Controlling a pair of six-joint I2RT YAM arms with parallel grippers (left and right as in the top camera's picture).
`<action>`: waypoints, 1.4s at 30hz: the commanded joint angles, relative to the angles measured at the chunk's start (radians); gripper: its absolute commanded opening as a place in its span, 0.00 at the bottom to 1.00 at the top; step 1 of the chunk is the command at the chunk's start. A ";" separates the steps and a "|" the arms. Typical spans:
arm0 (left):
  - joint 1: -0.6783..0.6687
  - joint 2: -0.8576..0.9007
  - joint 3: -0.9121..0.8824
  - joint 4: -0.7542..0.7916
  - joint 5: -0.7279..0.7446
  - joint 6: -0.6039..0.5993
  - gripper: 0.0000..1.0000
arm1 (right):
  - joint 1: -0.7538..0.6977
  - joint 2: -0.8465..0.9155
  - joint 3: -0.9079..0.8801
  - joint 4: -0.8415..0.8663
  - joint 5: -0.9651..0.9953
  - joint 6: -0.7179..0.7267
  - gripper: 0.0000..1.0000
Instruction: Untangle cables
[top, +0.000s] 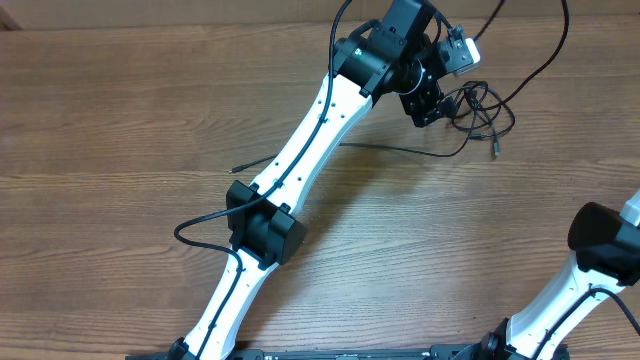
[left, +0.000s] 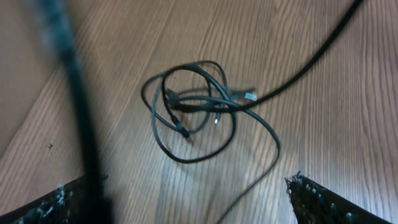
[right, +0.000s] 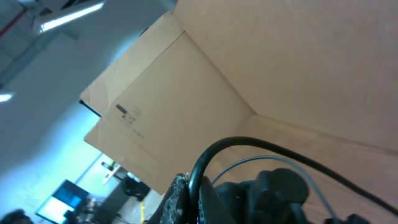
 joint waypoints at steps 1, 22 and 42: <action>-0.004 0.005 -0.020 0.004 -0.002 -0.042 0.97 | -0.001 -0.036 0.020 0.008 -0.039 0.108 0.04; -0.092 0.005 -0.022 -0.005 -0.051 -0.476 1.00 | -0.073 -0.036 0.019 0.027 -0.038 0.048 0.04; -0.192 0.005 -0.167 -0.064 -0.291 -0.615 1.00 | -0.201 -0.032 -0.069 -0.150 -0.027 -0.130 0.04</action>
